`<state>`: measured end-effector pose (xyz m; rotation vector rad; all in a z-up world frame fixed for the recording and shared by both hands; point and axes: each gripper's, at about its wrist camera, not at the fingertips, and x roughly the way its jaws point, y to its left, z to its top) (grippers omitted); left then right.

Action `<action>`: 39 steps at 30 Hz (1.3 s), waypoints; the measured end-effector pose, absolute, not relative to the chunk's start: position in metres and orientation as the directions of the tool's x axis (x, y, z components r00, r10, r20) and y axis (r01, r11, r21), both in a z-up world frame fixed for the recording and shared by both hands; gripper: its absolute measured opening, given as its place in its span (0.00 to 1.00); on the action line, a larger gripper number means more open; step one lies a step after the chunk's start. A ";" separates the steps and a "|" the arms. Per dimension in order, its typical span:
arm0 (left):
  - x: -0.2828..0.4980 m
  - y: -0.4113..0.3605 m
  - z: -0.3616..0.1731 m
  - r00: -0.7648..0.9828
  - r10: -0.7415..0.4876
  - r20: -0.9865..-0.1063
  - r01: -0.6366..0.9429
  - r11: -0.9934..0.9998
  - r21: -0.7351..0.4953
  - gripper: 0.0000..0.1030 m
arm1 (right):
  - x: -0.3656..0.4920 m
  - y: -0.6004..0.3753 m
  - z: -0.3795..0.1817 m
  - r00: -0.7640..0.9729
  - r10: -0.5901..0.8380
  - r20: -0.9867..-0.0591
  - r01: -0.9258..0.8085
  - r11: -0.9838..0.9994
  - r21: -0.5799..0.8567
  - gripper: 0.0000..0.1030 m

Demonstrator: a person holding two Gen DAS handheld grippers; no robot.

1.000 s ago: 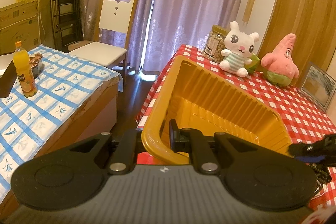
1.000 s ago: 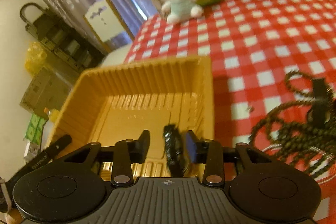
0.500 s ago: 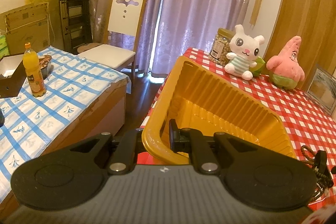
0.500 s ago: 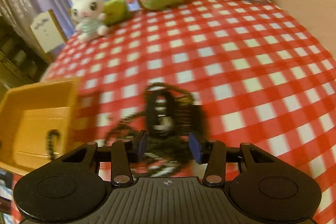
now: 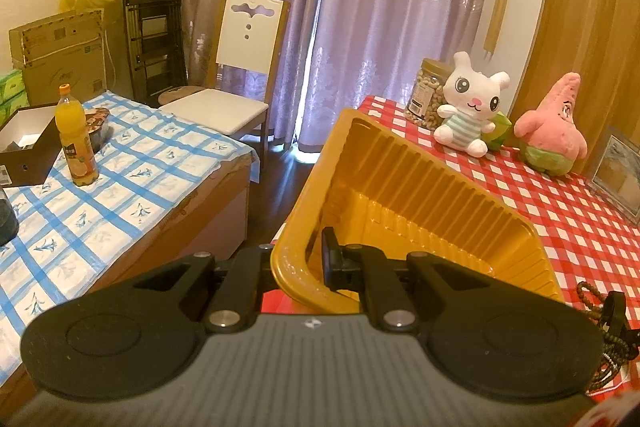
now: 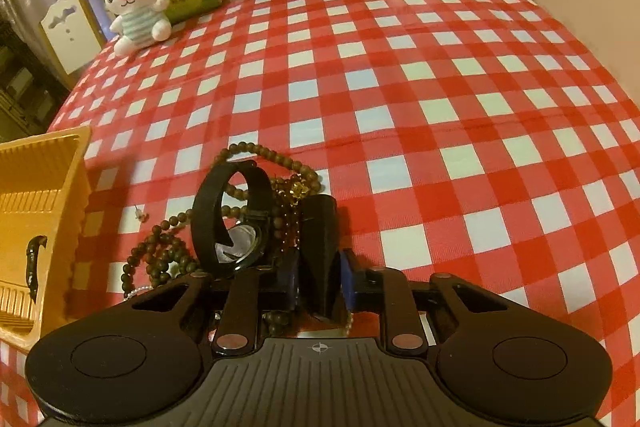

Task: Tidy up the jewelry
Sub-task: 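Grasp a second black watch from the pile with the right gripper, then move the second watch into the orange tray and open the right gripper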

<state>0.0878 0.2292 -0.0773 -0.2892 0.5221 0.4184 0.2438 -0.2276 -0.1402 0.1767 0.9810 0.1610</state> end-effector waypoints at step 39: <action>0.095 0.245 -0.083 0.797 0.235 -0.556 -0.393 0.901 -0.182 0.10 | 0.219 0.004 -0.120 0.290 0.612 -0.736 -0.462 0.762 0.453 0.27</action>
